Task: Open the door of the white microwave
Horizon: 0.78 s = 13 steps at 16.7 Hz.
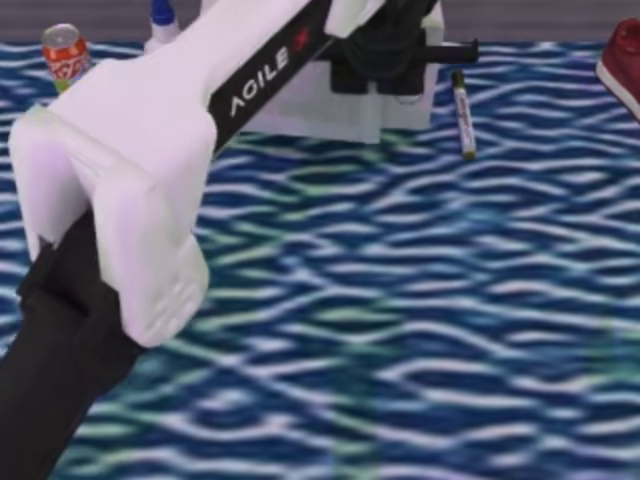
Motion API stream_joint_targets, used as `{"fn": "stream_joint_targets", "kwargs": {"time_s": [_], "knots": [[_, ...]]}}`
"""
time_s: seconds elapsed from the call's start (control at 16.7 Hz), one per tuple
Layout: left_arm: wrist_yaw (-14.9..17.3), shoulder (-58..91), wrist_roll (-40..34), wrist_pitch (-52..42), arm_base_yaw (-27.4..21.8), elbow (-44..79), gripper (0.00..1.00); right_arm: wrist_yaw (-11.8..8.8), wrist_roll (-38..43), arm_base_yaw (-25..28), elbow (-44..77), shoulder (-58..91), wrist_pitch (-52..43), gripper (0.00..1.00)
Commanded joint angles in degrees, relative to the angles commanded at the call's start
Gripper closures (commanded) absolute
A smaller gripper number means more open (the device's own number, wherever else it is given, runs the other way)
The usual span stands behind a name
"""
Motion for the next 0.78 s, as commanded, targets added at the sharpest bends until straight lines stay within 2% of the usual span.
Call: {"fn": "stream_joint_targets", "kwargs": {"time_s": [0.36, 0.78], "knots": [[1.4, -9.7, 3.2, 9.6, 0.3, -19.7, 1.0, 0.0, 0.0, 0.0, 0.0, 0.0, 0.0, 0.0], [1.6, -11.5, 3.8, 11.3, 0.4, -22.3, 1.0, 0.0, 0.0, 0.0, 0.0, 0.0, 0.0, 0.0]]}}
